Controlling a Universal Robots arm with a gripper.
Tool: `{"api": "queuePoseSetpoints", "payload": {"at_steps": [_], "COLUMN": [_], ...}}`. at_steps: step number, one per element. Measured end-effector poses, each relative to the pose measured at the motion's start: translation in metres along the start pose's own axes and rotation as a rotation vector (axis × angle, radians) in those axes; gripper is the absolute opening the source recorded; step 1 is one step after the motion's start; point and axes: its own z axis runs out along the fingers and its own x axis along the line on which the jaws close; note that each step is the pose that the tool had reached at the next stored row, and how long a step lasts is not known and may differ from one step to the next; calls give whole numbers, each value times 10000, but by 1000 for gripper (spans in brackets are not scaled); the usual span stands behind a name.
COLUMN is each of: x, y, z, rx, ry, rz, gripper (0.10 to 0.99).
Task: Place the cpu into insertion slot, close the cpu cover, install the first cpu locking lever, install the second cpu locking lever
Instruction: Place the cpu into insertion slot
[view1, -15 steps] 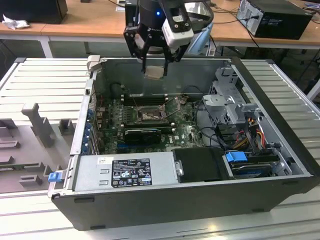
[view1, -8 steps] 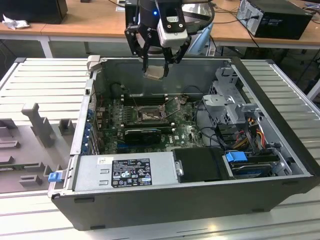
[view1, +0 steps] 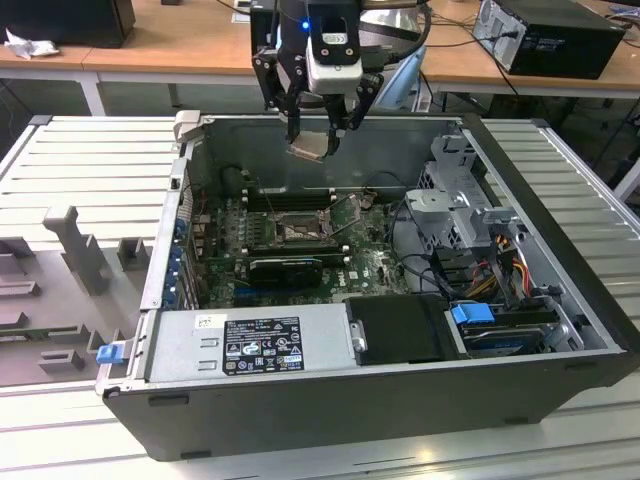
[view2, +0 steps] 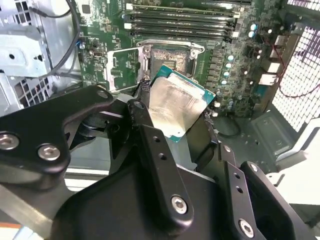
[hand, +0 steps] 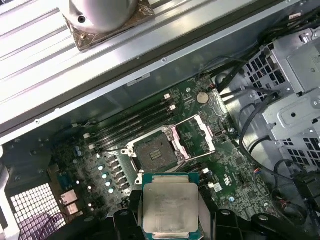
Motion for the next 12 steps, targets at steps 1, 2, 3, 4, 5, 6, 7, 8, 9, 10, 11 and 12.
{"api": "queuePoseSetpoints", "payload": {"at_steps": [1, 2, 3, 4, 5, 6, 7, 8, 9, 10, 11, 12], "x": [0, 0, 0, 0, 0, 0, 0, 0, 0, 0, 0, 0], "y": [0, 0, 0, 0, 0, 0, 0, 0, 0, 0, 0, 0], "z": [0, 0, 0, 0, 0, 0, 1, 0, 1, 1, 1, 1], "rx": [0, 0, 0, 0, -2, -2, -6, -7, -9, -11, -13, -14], "ry": [-9, -16, -33, -47, -56, -63, -76, -84, -93, -102, -111, -122], "rz": [90, 166, 343, 492, 583, 668, 824, 912, 1008, 1110, 1214, 1337], "gripper": [533, 533, 533, 533, 533, 533, 533, 533, 533, 533, 533, 533]}}
